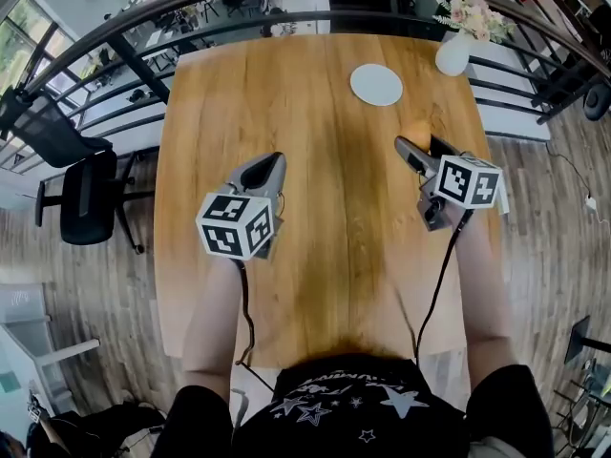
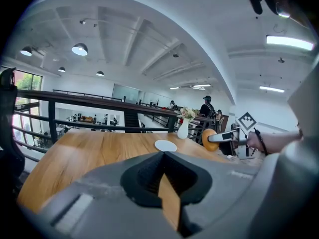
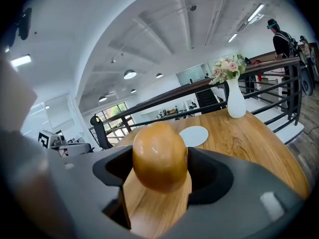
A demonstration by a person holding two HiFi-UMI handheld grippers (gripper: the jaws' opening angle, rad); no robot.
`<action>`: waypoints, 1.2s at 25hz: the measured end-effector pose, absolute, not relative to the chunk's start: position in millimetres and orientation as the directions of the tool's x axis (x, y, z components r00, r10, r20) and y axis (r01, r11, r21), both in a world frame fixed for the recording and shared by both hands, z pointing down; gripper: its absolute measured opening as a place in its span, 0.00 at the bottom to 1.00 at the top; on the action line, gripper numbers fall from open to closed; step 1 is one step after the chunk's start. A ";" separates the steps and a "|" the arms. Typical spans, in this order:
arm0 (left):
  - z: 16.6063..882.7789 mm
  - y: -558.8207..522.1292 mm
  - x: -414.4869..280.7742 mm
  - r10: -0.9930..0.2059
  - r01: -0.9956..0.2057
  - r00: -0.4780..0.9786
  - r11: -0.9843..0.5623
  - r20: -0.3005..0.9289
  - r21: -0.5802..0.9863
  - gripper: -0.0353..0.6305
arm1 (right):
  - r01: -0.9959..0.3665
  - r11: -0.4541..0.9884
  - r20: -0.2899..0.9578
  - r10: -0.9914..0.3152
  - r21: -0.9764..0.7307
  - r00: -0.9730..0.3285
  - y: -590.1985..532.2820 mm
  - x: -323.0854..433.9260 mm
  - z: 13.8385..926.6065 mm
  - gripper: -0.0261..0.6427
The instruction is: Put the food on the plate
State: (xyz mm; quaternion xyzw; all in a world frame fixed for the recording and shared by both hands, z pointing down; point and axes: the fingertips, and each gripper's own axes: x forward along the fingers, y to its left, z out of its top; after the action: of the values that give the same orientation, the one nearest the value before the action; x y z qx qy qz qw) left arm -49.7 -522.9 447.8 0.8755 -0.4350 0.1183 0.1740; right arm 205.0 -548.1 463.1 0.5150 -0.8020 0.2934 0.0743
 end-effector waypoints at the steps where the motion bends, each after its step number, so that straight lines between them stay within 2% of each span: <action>1: 450.4 -528.8 -48.5 -0.722 -0.805 0.590 -0.558 0.362 0.200 0.06 | -0.873 0.302 0.432 -0.777 -0.383 -0.459 -555.8 204.9 468.0 0.55; 12: 480.3 -586.2 -31.5 -0.713 -0.814 0.575 -0.546 0.401 0.198 0.06 | -0.908 0.349 0.507 -0.753 -0.234 -0.420 -650.2 216.6 515.7 0.55; 23: 508.9 -629.6 -22.7 -0.705 -0.817 0.569 -0.543 0.423 0.194 0.06 | -0.925 0.344 0.542 -0.753 -0.160 -0.374 -717.4 233.6 556.5 0.55; 30: 519.2 -648.3 -17.2 -0.691 -0.802 0.589 -0.564 0.419 0.197 0.06 | -0.911 0.403 0.585 -0.720 -0.088 -0.374 -757.8 224.2 568.8 0.55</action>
State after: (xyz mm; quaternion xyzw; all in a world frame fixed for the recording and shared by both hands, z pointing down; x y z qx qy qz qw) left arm -17.2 -648.3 519.2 0.8718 -0.4279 0.1490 0.1861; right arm 224.2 -757.8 568.8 0.5073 -0.8036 0.2033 0.2355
